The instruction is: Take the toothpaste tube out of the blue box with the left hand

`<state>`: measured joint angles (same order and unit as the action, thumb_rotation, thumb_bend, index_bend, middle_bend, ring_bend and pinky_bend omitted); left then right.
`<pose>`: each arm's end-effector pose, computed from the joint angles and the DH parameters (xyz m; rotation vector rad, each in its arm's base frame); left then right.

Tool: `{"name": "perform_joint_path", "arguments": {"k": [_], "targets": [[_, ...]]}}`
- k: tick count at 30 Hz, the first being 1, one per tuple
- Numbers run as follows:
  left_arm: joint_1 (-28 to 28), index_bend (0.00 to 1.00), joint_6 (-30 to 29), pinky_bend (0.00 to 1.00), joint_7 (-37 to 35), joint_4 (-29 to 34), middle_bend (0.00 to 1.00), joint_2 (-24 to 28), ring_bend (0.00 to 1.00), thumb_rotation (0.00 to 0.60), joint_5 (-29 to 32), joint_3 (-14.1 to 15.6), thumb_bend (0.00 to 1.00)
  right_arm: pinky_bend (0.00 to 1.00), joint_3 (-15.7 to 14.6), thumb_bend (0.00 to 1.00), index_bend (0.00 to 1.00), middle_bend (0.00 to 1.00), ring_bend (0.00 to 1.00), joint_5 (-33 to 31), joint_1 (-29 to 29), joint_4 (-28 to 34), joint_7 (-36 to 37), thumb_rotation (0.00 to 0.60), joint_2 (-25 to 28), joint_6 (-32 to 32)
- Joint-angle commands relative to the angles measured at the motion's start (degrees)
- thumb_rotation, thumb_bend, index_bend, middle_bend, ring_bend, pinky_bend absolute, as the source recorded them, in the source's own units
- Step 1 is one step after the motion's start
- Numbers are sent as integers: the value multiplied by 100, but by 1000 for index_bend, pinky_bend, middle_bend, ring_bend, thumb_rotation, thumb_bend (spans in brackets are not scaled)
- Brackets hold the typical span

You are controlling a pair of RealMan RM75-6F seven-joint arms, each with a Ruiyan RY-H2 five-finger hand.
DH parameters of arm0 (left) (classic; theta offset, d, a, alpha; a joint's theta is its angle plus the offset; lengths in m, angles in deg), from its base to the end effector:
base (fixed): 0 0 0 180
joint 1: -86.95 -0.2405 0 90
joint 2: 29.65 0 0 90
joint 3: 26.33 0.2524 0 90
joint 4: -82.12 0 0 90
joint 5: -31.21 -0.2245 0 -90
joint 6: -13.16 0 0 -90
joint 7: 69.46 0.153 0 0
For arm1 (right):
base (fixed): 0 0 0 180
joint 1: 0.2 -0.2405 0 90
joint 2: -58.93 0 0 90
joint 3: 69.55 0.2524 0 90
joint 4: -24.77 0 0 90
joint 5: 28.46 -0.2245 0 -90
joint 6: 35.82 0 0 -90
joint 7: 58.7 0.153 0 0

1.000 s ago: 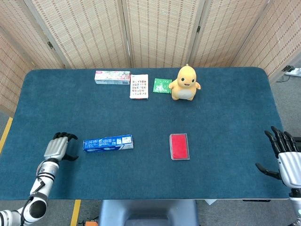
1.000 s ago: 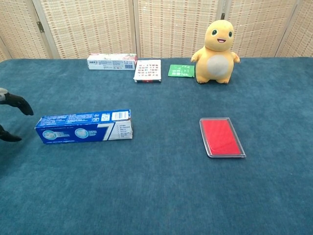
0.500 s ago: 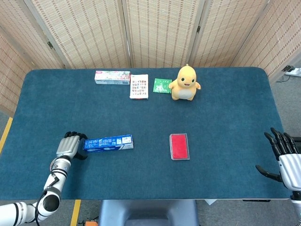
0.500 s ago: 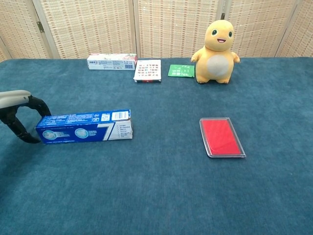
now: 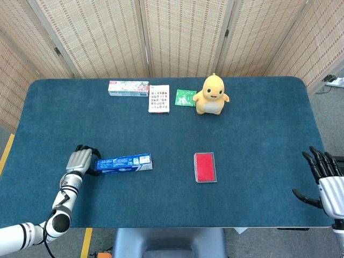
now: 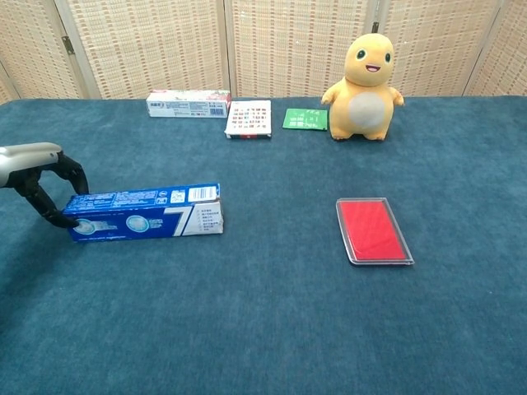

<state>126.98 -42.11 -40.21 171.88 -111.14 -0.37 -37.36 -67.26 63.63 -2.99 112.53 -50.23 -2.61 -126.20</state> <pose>-0.2266 0.3525 0.0043 -1.5130 -1.2918 -0.5797 -0.3199 -0.1775 0.1713 1.4066 -0.8423 1.0038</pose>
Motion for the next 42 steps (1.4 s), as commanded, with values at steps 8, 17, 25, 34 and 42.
{"name": "perform_joint_path", "arguments": {"k": [8,17,25,34,42], "targets": [[-72,574,130,82,-486,-23,484,61,257,600,-459,61,211,0,10,204,0,0,0,-47,-29,47,-99,600,-23,80],[21,574,51,82,-381,209,499,269,267,600,-873,164,211,0,9,205,0,0,0,-44,-19,45,-73,600,-17,63],[407,523,-466,58,1077,1163,488,669,261,600,-845,507,208,0,-1,204,0,0,0,-35,-30,49,-125,600,-30,92],[685,515,-1330,44,2314,1632,466,924,256,600,-1155,677,205,0,-28,205,0,0,0,-1,-42,93,-249,600,-54,126],[909,515,-1505,42,2806,1656,463,1343,256,600,-1498,596,205,0,-19,204,0,0,0,-23,-59,107,-297,600,-65,160]]}}
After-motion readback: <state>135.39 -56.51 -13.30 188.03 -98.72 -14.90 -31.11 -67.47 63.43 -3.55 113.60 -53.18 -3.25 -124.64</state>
